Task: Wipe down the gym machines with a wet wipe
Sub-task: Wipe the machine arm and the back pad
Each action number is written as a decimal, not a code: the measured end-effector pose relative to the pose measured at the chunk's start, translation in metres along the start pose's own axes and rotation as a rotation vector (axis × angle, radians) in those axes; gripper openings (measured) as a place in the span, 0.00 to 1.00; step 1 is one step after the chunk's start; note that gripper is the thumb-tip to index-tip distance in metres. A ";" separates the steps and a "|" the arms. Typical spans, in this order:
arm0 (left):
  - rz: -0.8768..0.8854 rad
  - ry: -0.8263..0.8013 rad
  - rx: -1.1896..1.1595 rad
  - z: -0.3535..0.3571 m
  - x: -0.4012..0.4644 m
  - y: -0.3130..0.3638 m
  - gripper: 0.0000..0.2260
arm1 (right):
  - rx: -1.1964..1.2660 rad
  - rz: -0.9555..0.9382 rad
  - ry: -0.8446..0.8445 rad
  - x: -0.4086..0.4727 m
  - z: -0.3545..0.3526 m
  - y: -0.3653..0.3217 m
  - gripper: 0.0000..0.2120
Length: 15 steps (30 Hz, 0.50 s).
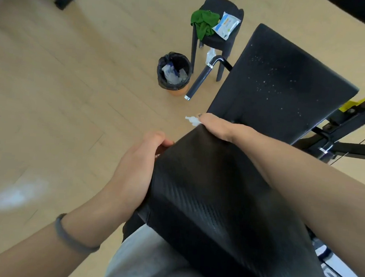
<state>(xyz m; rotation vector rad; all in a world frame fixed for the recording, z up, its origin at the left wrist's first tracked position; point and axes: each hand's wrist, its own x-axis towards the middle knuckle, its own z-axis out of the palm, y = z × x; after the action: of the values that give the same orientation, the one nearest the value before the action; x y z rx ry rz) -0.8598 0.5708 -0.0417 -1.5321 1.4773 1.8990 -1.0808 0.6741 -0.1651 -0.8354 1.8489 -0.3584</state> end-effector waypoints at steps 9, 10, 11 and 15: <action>0.041 0.089 0.041 0.035 -0.069 0.035 0.16 | 0.226 0.173 0.003 -0.086 0.016 0.021 0.23; 0.047 0.097 0.055 0.036 -0.065 0.033 0.16 | 0.268 0.132 -0.013 -0.093 0.022 0.010 0.23; 0.054 0.103 0.049 0.037 -0.067 0.033 0.16 | 0.270 0.029 -0.005 -0.093 0.027 0.003 0.24; 0.083 0.105 0.045 0.039 -0.067 0.033 0.12 | 0.252 -0.151 -0.108 -0.093 0.019 -0.038 0.23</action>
<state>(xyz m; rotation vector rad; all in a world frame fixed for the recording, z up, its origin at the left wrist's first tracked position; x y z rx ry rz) -0.8790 0.6121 0.0287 -1.5958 1.6407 1.8425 -1.0281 0.7133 -0.0865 -0.8048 1.6058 -0.6158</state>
